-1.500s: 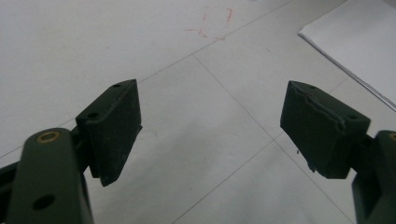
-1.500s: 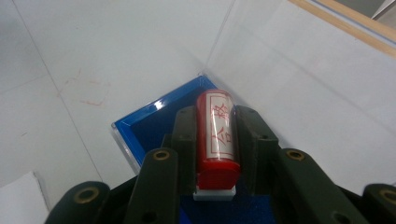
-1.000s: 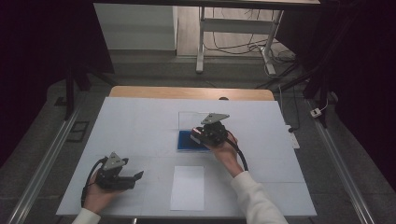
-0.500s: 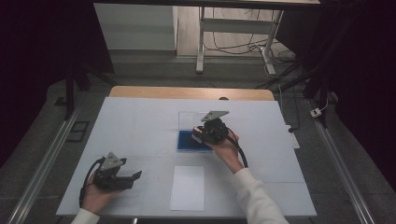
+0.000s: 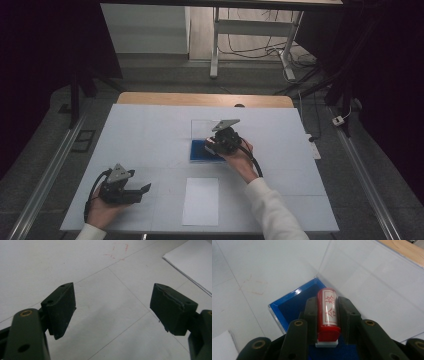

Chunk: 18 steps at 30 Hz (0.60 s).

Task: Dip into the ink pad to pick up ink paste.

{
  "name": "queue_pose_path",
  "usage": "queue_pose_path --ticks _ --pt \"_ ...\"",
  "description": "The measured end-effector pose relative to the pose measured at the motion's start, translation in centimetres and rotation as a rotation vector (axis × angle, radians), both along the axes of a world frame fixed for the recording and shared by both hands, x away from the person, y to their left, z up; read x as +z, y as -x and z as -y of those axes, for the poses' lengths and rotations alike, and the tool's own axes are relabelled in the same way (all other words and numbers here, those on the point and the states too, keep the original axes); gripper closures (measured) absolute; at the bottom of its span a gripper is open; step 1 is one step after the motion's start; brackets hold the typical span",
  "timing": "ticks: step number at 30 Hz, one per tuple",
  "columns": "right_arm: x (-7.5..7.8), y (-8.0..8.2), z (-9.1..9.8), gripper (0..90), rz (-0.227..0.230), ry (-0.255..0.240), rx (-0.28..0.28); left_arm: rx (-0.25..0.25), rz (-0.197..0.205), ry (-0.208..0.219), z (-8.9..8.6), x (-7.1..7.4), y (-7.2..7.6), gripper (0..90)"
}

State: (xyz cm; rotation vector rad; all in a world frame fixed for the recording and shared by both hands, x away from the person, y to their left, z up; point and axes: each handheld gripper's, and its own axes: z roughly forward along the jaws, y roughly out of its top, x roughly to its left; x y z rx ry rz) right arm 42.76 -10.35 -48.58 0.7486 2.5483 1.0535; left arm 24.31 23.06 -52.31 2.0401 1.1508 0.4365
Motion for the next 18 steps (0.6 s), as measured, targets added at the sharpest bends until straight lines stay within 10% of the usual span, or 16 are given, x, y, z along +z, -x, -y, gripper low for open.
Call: queue_pose_path --ticks 18 --pt "0.07 -0.49 -0.01 70.4 -0.05 0.034 -0.006 0.003 -0.002 -0.004 -0.14 -0.04 0.08 21.1"
